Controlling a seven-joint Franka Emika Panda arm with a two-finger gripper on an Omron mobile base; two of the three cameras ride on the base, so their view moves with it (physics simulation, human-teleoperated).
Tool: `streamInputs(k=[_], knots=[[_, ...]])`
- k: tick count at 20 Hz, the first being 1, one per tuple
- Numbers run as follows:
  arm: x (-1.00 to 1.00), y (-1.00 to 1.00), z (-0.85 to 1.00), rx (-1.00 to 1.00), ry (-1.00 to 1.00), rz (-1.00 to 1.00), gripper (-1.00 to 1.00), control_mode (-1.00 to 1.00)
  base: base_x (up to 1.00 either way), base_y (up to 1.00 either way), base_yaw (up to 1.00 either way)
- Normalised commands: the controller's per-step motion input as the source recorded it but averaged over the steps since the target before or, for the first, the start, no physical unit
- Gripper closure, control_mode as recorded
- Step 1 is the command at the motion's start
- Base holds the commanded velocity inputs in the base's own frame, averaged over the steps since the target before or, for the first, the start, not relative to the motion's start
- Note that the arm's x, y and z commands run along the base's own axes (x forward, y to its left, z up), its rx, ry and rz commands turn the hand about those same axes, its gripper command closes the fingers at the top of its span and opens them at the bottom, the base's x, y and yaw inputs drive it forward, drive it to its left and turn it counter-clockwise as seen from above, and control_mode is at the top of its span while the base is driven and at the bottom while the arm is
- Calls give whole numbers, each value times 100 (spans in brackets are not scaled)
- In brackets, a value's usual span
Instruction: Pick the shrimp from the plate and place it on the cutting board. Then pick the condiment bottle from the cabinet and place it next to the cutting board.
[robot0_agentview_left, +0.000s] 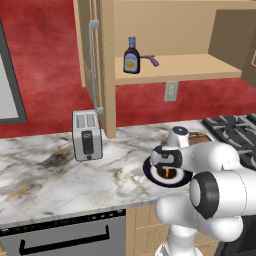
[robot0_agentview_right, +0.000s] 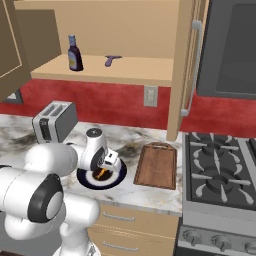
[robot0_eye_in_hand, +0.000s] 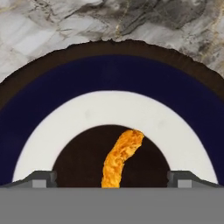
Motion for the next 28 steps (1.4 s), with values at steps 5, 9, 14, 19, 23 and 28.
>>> streamInputs(k=[5, 9, 14, 19, 23, 28], knots=[[0, 0, -9, 0, 0, 0, -100, -100, 0, 0, 0], [0, 0, -9, 0, 0, 0, -100, -100, 0, 0, 0], [0, 0, -11, 0, 0, 0, -100, -100, 0, 0, 0], [0, 0, -10, 0, -1, 0, -100, -100, 0, 0, 0], [0, 0, -9, 0, -1, 0, -100, -100, 0, 0, 0], [0, 0, -7, 0, 0, 0, -100, -100, 0, 0, 0]])
